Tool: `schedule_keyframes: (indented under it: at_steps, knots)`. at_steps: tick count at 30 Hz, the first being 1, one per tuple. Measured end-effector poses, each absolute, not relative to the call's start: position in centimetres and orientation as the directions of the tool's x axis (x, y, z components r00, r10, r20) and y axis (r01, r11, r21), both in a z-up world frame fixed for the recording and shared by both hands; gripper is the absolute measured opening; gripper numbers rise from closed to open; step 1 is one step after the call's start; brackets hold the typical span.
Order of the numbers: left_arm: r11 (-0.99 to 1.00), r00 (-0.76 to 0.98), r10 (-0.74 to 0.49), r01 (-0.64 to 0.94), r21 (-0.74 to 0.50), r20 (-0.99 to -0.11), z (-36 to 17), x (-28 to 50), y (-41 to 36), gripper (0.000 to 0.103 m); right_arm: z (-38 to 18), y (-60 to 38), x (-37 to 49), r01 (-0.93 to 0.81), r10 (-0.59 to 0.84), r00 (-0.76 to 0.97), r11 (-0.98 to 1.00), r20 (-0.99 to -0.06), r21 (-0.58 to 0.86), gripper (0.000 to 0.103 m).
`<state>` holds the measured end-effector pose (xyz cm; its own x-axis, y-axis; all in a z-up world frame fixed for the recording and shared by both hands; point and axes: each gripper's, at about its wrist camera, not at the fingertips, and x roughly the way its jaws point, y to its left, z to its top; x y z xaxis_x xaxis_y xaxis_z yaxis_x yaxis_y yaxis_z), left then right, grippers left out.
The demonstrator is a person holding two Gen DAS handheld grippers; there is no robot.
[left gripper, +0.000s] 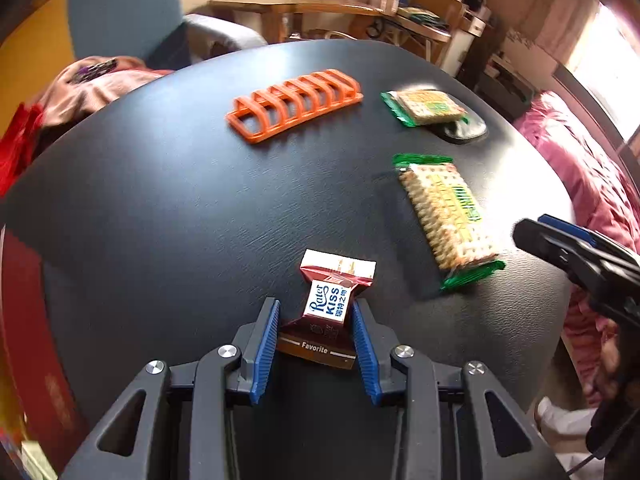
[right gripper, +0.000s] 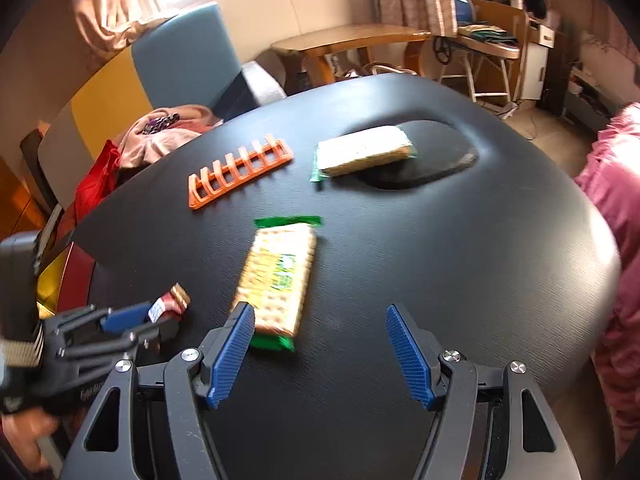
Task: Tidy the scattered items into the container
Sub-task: 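Grasp the Weidan cracker pack with the right tool while the left tool holds the chocolate, then lift the chocolate and cracker pack with both tools toward the tray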
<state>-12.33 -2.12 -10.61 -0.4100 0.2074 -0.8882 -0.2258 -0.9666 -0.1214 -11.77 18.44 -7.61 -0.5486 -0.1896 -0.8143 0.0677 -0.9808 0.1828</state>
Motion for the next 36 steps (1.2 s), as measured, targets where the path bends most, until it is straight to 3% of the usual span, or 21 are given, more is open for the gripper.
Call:
schedule_keyframes:
  at_steps: [13,17,18,36]
  knots:
    - [-0.978,-0.444,0.194,-0.153,-0.14,-0.875,-11.0,-10.2,-3.7,0.037,-10.0,14.0,-15.9,0.101,-0.114,-0.485,-0.992,-0.867,0.074,0.069]
    - [-0.979,-0.452,0.196,-0.14,-0.147,-0.87,-11.0,-9.9,-3.9,0.037,-10.4,13.5,-15.6,0.126,-0.097,-0.484,-0.991,-0.87,0.04,0.05]
    - [-0.979,-0.454,0.197,-0.138,-0.15,-0.869,-10.9,-9.8,-4.0,0.037,-10.4,13.5,-15.4,0.132,-0.097,-0.486,-0.991,-0.869,0.036,0.05]
    - [-0.987,-0.498,0.163,-0.072,-0.147,-0.852,-10.4,-5.0,-5.9,0.037,-10.1,11.2,-8.8,0.21,-0.094,-0.531,-0.977,-0.842,-0.024,0.049]
